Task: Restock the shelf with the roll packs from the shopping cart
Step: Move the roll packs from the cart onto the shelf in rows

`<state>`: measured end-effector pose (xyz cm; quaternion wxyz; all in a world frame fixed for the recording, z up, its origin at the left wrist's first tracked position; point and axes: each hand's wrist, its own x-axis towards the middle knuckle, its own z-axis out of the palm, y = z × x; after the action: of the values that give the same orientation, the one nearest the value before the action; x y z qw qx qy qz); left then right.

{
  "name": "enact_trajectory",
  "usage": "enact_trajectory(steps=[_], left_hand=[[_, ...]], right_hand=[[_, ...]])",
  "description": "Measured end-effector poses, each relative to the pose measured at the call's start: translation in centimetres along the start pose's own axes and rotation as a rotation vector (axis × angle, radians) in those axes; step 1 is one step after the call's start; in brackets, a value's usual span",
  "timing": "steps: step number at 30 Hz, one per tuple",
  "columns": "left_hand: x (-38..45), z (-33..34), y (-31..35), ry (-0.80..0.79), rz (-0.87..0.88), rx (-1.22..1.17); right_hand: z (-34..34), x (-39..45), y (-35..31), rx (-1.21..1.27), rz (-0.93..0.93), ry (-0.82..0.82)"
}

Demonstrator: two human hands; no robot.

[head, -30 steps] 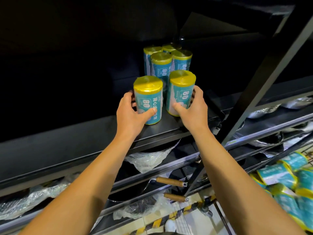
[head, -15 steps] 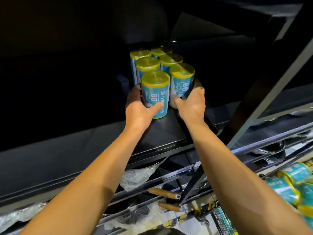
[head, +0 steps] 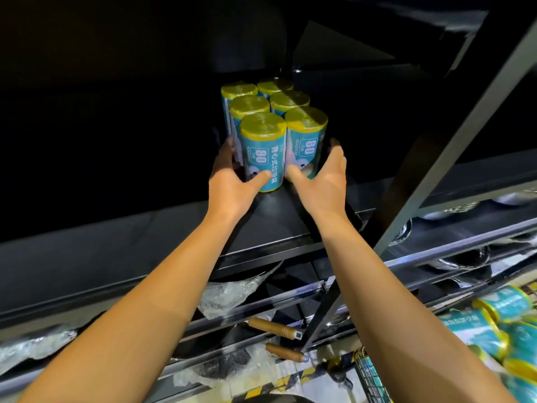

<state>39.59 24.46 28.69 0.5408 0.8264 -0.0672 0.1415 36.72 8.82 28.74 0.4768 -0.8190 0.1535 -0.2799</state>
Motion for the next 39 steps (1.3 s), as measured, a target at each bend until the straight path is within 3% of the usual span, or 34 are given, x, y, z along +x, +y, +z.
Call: enact_trajectory(steps=[11, 18, 27, 39], left_hand=[[-13.8, -7.4, 0.1, -0.237, 0.116, 0.269], [-24.6, -7.3, -1.6, -0.372, 0.228, 0.351], [-35.7, -0.8, -1.8, -0.685, 0.179, 0.321], [-45.7, 12.8, 3.6, -0.749, 0.187, 0.190]], right_hand=[[-5.9, -15.6, -1.2, -0.130, -0.102, -0.185], [-11.3, -26.9, 2.0, -0.280, -0.103, -0.242], [-21.0, -36.9, 10.0, -0.399, 0.180, -0.175], [-34.7, -39.6, 20.9, -0.378, 0.432, -0.088]])
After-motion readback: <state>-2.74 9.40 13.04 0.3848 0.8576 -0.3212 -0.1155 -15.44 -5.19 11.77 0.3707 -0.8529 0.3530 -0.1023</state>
